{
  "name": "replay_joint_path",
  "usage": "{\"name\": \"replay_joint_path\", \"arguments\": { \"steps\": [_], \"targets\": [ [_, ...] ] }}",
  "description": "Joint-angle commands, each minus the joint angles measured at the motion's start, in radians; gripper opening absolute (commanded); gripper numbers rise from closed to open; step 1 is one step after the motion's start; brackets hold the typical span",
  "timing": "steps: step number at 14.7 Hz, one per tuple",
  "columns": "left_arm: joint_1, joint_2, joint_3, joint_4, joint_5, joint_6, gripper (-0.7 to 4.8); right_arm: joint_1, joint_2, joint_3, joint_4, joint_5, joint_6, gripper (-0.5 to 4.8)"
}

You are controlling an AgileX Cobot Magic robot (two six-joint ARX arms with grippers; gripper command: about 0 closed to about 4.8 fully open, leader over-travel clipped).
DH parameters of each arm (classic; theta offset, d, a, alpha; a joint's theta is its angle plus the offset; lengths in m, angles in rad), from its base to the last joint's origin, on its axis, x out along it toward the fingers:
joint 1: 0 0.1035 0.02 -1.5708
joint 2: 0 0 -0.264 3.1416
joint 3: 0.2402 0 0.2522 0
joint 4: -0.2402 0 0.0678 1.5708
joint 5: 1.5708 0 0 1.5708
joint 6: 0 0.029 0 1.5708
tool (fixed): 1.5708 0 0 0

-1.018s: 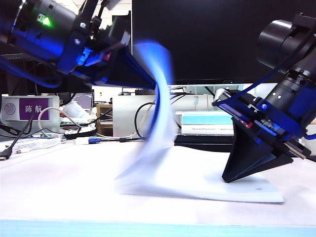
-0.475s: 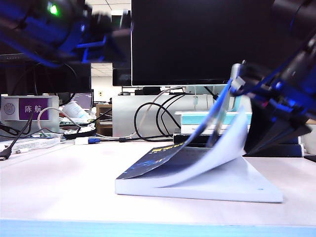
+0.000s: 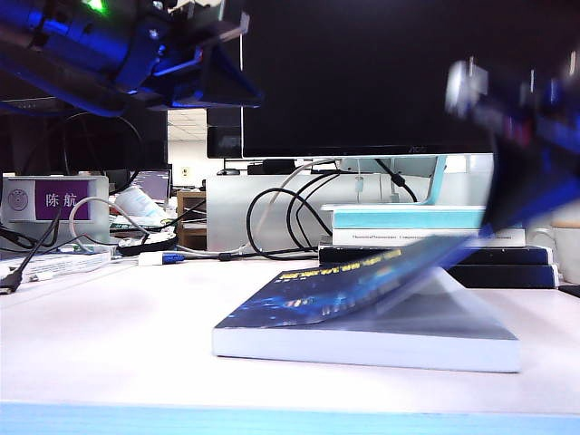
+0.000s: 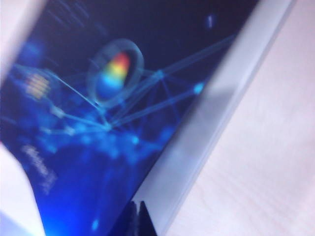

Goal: Close the book.

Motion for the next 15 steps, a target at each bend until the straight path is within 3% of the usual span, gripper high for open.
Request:
{"name": "replay_joint_path", "arguments": {
  "steps": [1,5,8,12,15],
  "targets": [
    [0.003,-0.023,0.01,-0.015,0.104,0.003,-0.05,0.0,-0.039,0.055,-0.08,-0.06,-0.003,-0.01],
    [0.005,-0.09,0.067,-0.185,0.118,0.008,-0.05,0.0,-0.054,0.111,-0.169,-0.084,-0.02,-0.01],
    [0.053,-0.207,0.078,-0.278,0.106,0.006,-0.05,0.0,-0.099,0.138,-0.184,-0.084,-0.025,-0.01],
    [0.243,-0.394,0.074,-0.499,0.116,-0.004,-0.05,0.0,-0.208,0.138,-0.201,-0.084,-0.025,-0.01],
    [0.373,-0.501,0.073,-0.587,0.14,-0.047,-0.05,-0.001,-0.313,0.138,-0.181,-0.082,-0.022,-0.01]
  ]
}}
